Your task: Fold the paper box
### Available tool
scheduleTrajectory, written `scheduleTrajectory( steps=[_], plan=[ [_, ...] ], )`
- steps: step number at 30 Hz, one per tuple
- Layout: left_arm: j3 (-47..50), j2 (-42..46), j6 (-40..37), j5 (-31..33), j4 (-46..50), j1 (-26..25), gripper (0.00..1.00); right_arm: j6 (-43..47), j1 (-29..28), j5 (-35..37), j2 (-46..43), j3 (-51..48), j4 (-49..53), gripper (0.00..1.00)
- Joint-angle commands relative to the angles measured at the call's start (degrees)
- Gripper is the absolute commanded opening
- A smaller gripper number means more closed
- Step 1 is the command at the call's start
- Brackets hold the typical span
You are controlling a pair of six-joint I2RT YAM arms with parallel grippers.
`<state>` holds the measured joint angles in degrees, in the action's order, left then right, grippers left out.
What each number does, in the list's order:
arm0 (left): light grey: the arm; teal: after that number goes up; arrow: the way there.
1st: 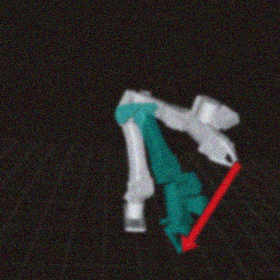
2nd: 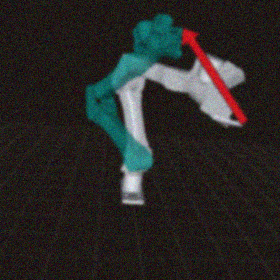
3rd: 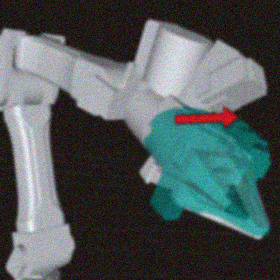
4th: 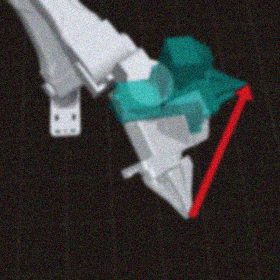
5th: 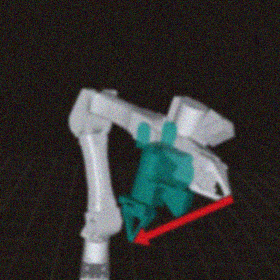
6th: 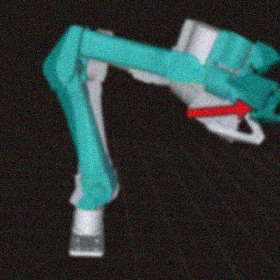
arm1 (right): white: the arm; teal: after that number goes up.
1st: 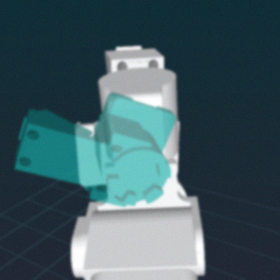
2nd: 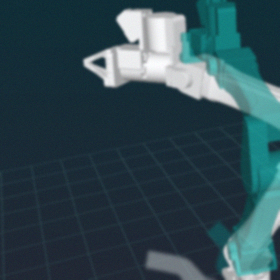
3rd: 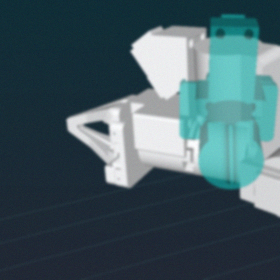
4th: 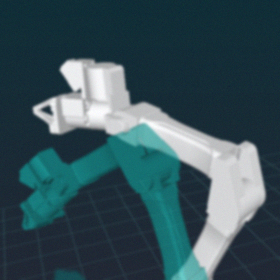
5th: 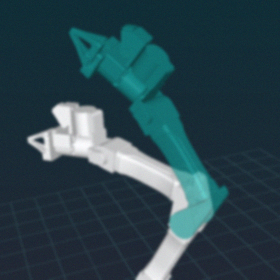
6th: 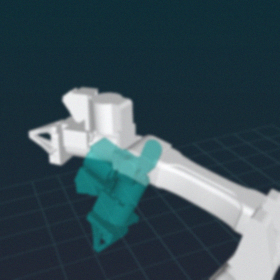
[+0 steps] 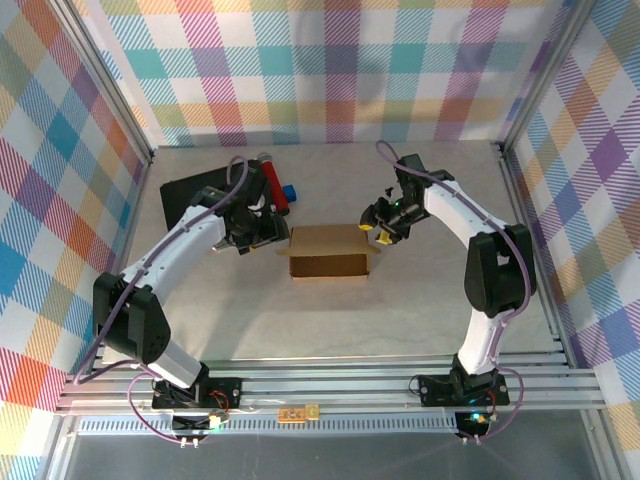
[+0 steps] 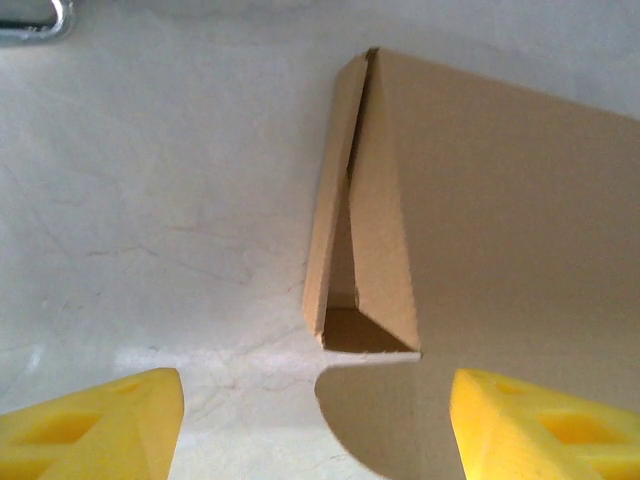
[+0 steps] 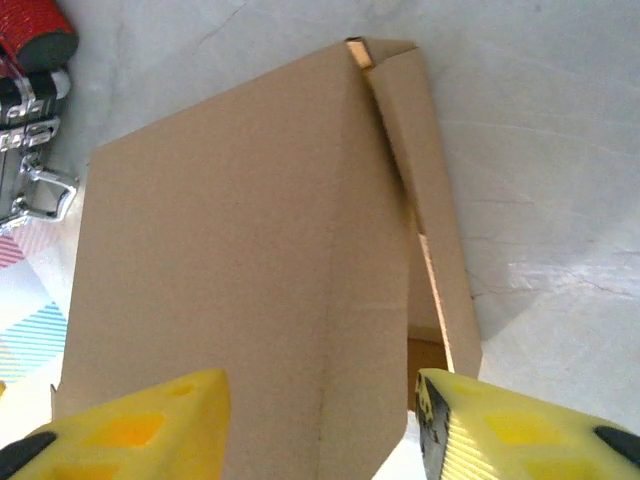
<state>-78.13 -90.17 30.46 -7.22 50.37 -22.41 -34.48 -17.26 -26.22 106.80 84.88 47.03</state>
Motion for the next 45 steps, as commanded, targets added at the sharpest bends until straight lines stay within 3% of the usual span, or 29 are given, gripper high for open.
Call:
scheduleTrajectory(
  steps=[1,12,18,30,35,45],
  plan=[
    [-0.4,-5.7,-1.1,-5.6,-6.9,1.6,0.69,3.4,0.4,-5.4,1.9,-0.6,-1.6,0.54],
    [3.2,-14.3,-1.0,-7.6,-13.3,1.0,0.64,6.6,0.3,-1.0,3.6,-3.7,-0.1,0.46],
    [6.7,-15.4,-1.2,-7.5,-17.7,-0.2,0.64,11.5,0.5,0.0,4.4,-4.6,-1.0,0.55],
    [13.5,-14.2,0.1,-8.1,-28.5,-0.3,0.44,23.7,8.0,-18.1,5.3,-6.9,-7.5,0.63],
    [13.8,-14.5,-0.1,-8.4,-29.5,-0.1,0.26,24.4,9.7,-23.3,7.0,-6.9,-9.8,0.63],
    [14.1,-14.5,-1.6,-7.4,-27.9,0.4,0.21,23.7,9.2,-27.6,7.5,-8.9,-14.8,0.64]
  ],
)
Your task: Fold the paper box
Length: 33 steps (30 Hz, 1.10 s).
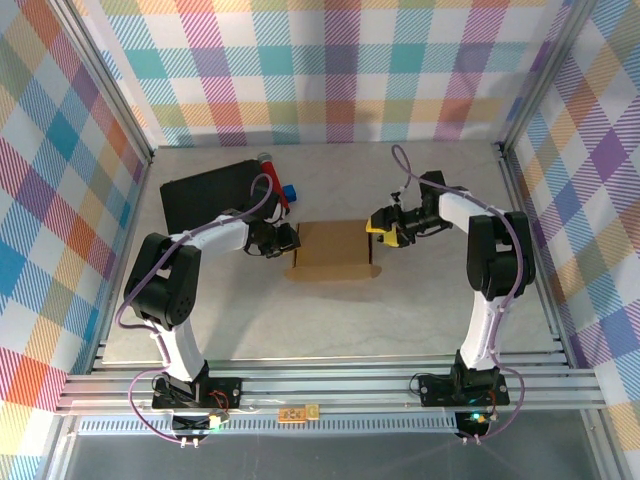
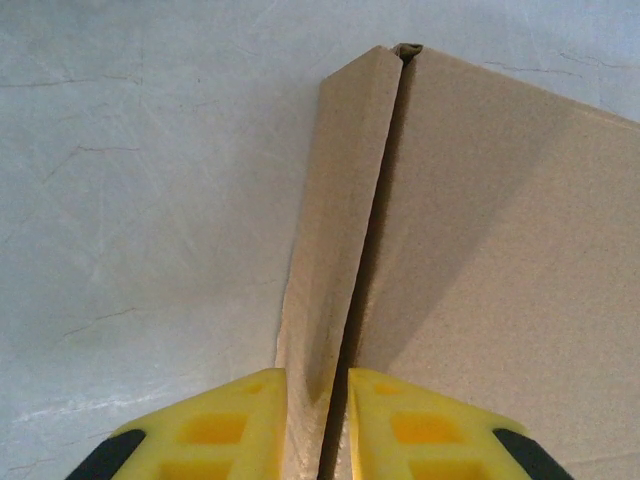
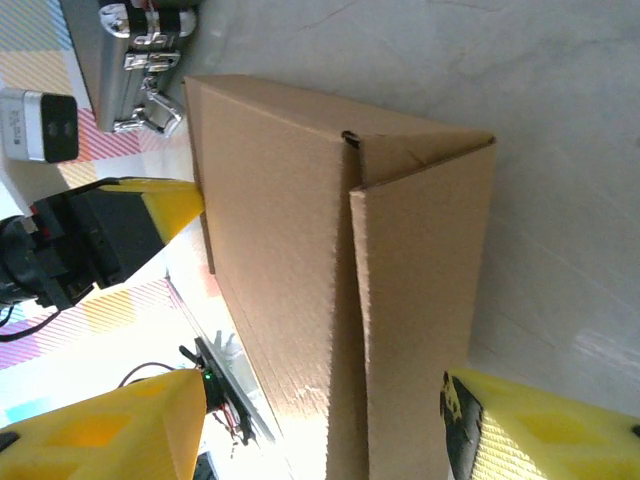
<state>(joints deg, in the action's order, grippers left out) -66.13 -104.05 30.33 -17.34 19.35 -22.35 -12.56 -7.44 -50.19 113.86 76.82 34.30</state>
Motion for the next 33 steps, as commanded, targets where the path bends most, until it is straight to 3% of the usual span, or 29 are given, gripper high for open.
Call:
scheduleTrajectory(
  steps=[1,8,20,26,27,33],
  plan=[
    [2.1,-0.7,-1.6,2.7,3.1,0.4,0.21,2.3,-0.8,-2.5,0.6,-0.7,-1.3,0.65],
    [2.7,-1.4,-1.8,3.6,3.6,0.6,0.19,1.3,-0.9,-0.1,-1.2,-6.1,-4.6,0.66],
    [2.7,-2.1,-1.8,3.3,3.5,0.8,0.19,-9.1,-5.4,-5.8,-0.3,-11.0,-19.7,0.66],
    [2.7,-1.7,-1.1,3.1,3.2,0.8,0.19,-16.2,-6.0,-7.8,0.7,-11.4,-25.2,0.55],
    [2.6,-1.2,-0.6,3.0,3.2,0.9,0.21,-17.1,-6.0,-7.7,0.7,-11.2,-25.4,0.51],
    [2.6,9.4,8.8,3.5,0.9,3.0,0.55,-22.4,-5.8,-7.9,0.2,-7.3,-18.8,0.40]
  ],
)
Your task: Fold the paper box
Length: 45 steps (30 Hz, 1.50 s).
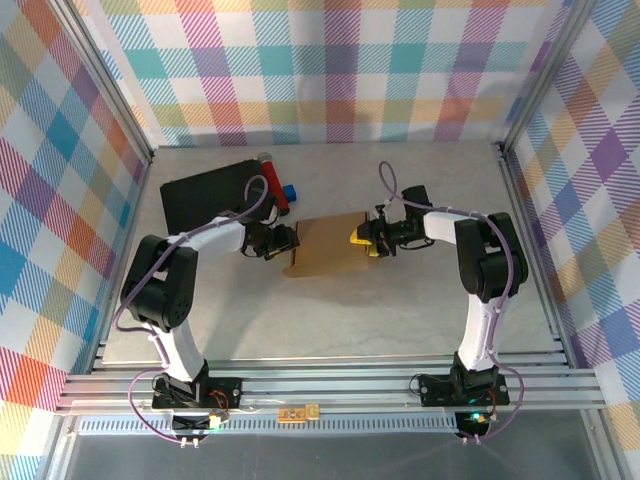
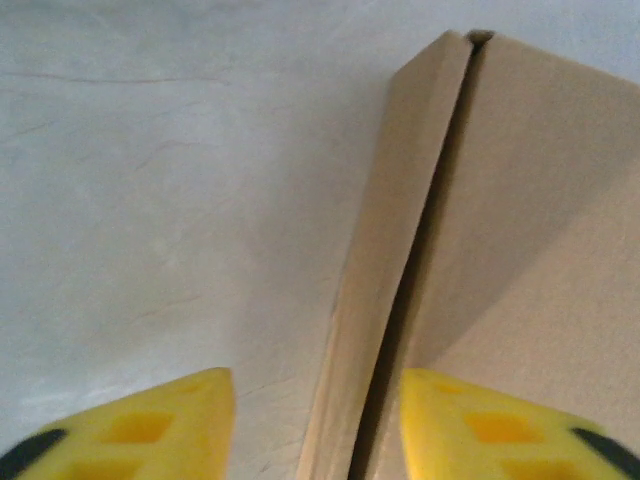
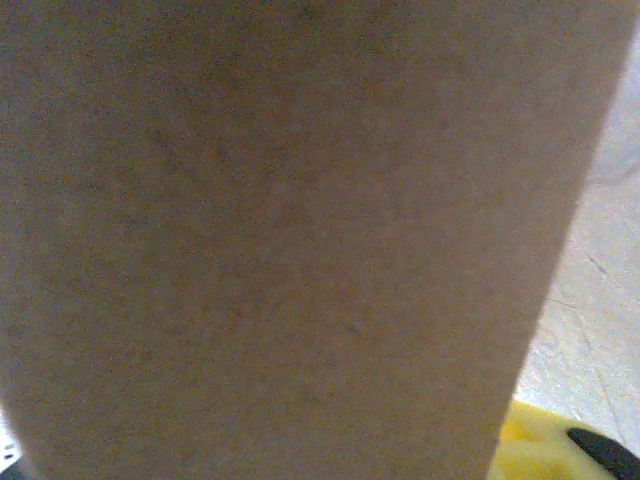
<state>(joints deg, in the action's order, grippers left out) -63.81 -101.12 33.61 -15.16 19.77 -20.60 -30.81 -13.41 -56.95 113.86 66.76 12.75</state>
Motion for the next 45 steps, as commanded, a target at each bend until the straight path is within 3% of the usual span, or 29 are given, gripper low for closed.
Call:
scheduleTrajectory(
  steps=[1,4,9,14,21,25,30,37,45],
  plan=[
    [0.3,8.6,7.8,1.3,-0.2,2.0,0.60,-5.3,0.3,-1.6,0.4,3.7,4.7,0.40],
    [0.9,11.7,15.0,-1.7,-1.3,4.2,0.71,-9.7,0.8,-3.0,0.1,6.5,9.7,0.40],
    [2.7,12.1,26.3,-10.4,-2.0,7.3,0.72,-16.2,2.2,-6.3,0.4,10.8,18.1,0.39],
    [5.0,13.4,34.7,-12.4,-5.7,8.5,0.77,-18.0,2.8,-9.3,1.1,15.5,24.9,0.39],
    [6.6,8.1,46.0,-19.5,-13.4,8.6,0.78,-20.3,2.7,-11.7,1.4,18.5,27.7,0.39],
    [9.2,8.3,52.7,-19.1,-21.8,8.3,0.79,-20.5,2.8,-12.9,1.3,18.8,28.7,0.39],
    [8.9,7.4,55.2,-20.3,-23.0,7.2,0.80,-21.7,2.7,-13.1,1.3,18.9,28.0,0.38],
    [12.3,4.5,65.8,-18.8,-38.1,3.5,0.79,-22.6,2.7,-13.6,2.1,19.9,27.8,0.39],
    [12.9,2.2,72.6,-16.9,-46.5,0.9,0.65,-22.3,2.7,-13.4,2.9,20.2,28.2,0.40]
  ],
)
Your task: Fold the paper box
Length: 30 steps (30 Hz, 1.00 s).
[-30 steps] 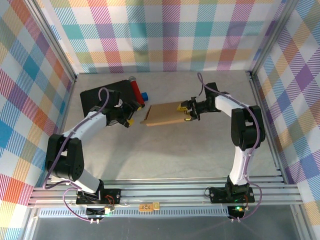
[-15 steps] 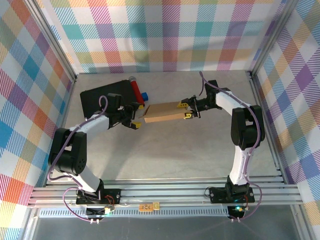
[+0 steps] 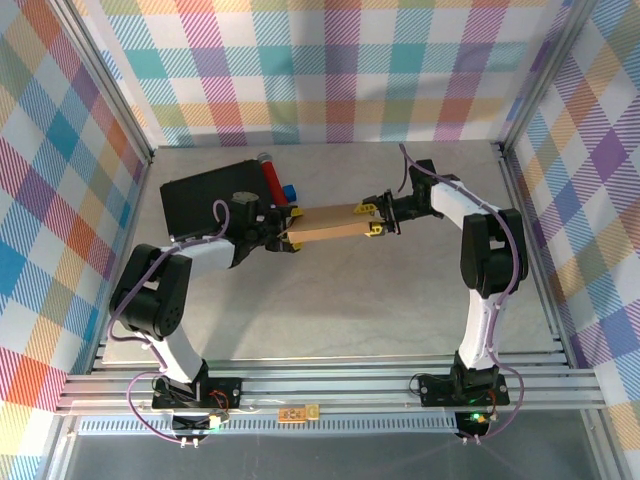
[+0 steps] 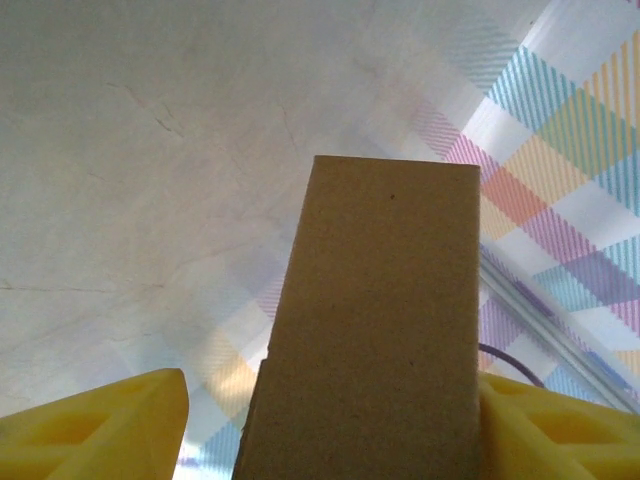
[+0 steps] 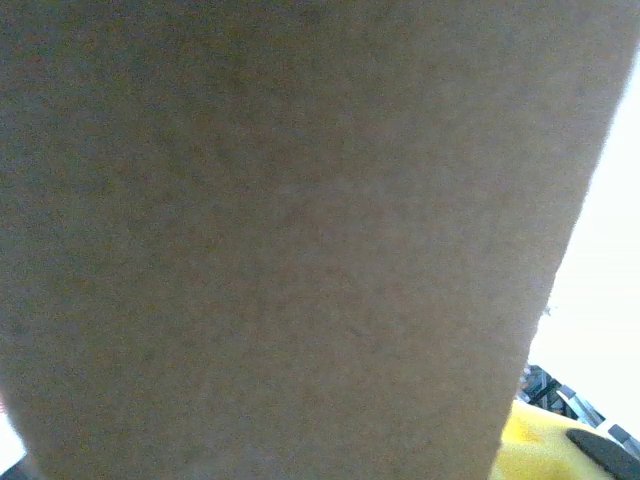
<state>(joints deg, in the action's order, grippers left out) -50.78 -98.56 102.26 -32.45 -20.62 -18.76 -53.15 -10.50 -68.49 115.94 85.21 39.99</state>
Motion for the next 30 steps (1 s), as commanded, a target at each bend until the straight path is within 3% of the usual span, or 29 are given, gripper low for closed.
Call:
scheduleTrajectory(
  steps=[1,9,15,20,30],
  plan=[
    [-0.3,-0.2,4.0,0.5,-6.0,-1.2,0.64,0.2,-0.2,-1.7,0.9,1.6,1.1,0.40],
    [0.1,1.6,5.6,2.0,-3.9,-3.2,0.38,0.7,-0.3,-0.4,1.4,1.8,2.0,0.46],
    [1.0,5.2,6.7,3.4,3.5,-3.4,0.22,5.0,-0.2,3.5,1.2,4.8,7.1,0.60],
    [1.1,10.9,5.9,5.4,18.1,-2.8,0.13,7.6,-0.2,7.7,-1.6,7.7,9.2,0.70],
    [-3.4,16.7,-1.8,6.0,48.4,2.9,0.05,10.9,1.5,13.6,-11.5,6.2,7.8,0.75]
  ],
)
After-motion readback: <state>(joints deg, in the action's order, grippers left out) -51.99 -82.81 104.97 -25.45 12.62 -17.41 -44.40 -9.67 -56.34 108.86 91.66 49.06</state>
